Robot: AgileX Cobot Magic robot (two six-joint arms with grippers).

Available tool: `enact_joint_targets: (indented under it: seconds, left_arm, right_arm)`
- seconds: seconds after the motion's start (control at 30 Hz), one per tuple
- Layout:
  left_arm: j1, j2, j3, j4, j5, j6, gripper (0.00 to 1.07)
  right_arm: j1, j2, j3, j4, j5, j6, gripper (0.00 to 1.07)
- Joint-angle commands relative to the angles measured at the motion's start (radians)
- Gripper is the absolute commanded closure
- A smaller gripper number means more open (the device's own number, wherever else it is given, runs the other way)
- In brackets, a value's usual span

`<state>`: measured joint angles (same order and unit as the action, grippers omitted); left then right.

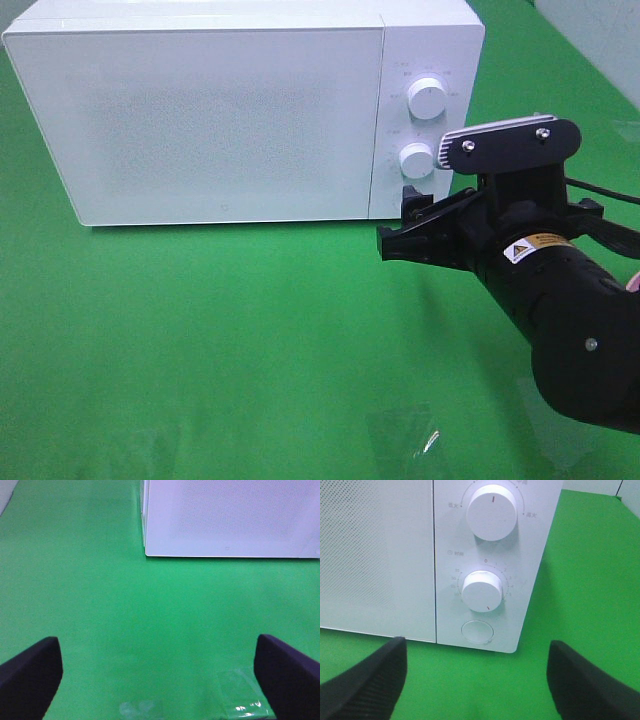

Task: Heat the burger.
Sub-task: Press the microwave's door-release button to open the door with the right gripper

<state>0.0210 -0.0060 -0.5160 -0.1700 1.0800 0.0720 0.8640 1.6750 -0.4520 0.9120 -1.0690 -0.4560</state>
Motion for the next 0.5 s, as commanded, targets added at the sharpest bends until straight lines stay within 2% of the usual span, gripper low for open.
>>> enact_joint_targets:
  seconds: [0.03,0.13,0.2,0.23,0.27,0.3,0.33,0.37,0.4,0.43,0.47,0.5]
  left_arm:
    - [0.001,-0.004,0.001,-0.008,-0.015,0.003,0.09]
    - [0.001,-0.004,0.001,-0.008,-0.015,0.003,0.09]
    - [0.001,-0.004,0.001,-0.008,-0.015,0.003,0.09]
    - [0.001,-0.004,0.001,-0.008,-0.015,0.003,0.09]
    - [0.001,-0.004,0.001,-0.008,-0.015,0.003,0.09]
    - [0.001,-0.004,0.001,-0.008,-0.015,0.003,0.09]
    - [0.001,-0.004,0.001,-0.008,-0.015,0.003,0.09]
    - [0.001,-0.004,0.001,-0.008,-0.015,0.003,0.09]
    - [0.001,-0.004,0.001,-0.008,-0.015,0.003,0.09]
    - [0.001,-0.004,0.001,-0.008,-0.015,0.003,0.09]
    - [0.001,-0.004,0.001,-0.008,-0.015,0.003,0.09]
    - [0.001,-0.004,0.001,-0.008,-0.015,0.003,0.09]
  right_arm:
    - [0.0,0.001,-0.006,-0.008,-0.012,0.105,0.44]
    - [0.0,0.001,-0.006,-0.008,-0.012,0.171,0.49]
    - [0.0,0.001,-0.006,-0.008,-0.012,0.293,0.6]
    - [0.0,0.001,-0.006,-0.008,-0.012,0.293,0.6]
    - [0.0,0.001,-0.006,-0.008,-0.012,0.399,0.68]
    - [0.0,0.001,-0.006,-0.008,-0.012,0.399,0.68]
    - [0.0,0.001,-0.006,-0.01,-0.012,0.52,0.76]
    - [0.0,0.001,-0.006,-0.01,-0.012,0.52,0.76]
    - [0.0,0.001,-0.006,-0.01,-0.013,0.658,0.84]
    - [0.0,0.001,-0.006,-0.01,-0.013,0.658,0.84]
    - [0.0,0.001,-0.006,-0.01,-0.012,0.813,0.9]
    - [0.0,0.001,-0.006,-0.01,-0.012,0.813,0.9]
